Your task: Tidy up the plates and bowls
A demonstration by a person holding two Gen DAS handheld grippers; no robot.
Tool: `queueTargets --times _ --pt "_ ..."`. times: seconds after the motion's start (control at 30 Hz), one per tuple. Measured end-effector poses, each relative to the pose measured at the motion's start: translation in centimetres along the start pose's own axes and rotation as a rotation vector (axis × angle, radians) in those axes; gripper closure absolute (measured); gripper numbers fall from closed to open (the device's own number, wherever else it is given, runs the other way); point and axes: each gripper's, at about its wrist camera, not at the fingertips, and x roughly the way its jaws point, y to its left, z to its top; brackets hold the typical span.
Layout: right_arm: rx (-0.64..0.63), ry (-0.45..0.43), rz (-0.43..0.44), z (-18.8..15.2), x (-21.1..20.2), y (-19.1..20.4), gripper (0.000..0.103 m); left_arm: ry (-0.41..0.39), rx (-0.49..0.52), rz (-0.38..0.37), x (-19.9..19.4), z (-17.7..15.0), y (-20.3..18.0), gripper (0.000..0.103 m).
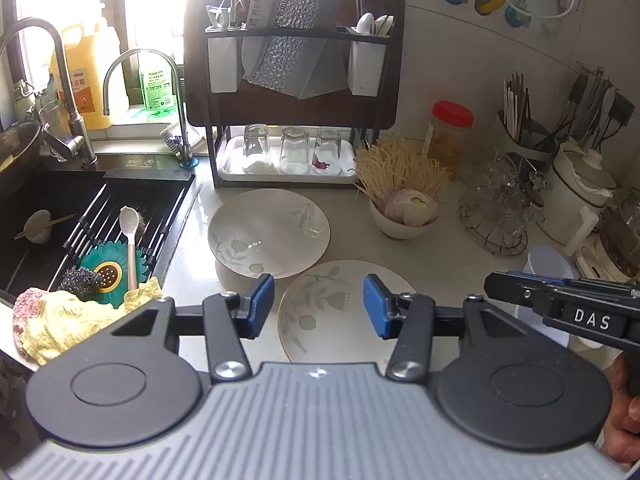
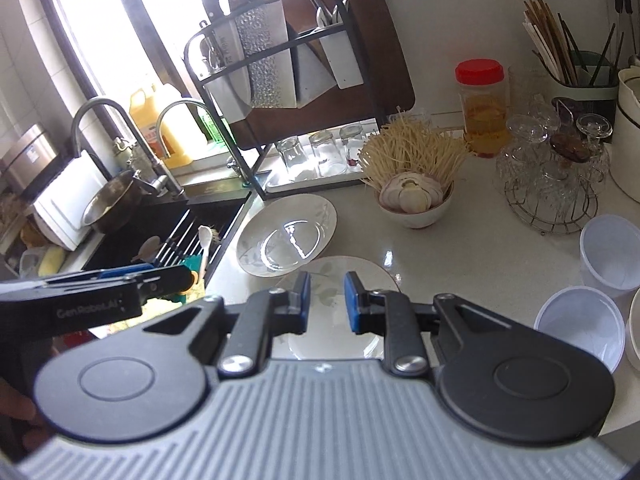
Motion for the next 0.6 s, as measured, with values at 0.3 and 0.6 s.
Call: queueTargets --times 0.3,0.6 --pt "-0.009 0.004 0.008 -0.1 0.4 0.5 0.080 0.012 -0.047 0.011 0.0 -0.3 1.0 0.036" --pt "0.011 0.009 -0.014 1.1 2.3 1.8 0.080 0.035 -0.065 0.006 1.6 1.4 4.1 0.035"
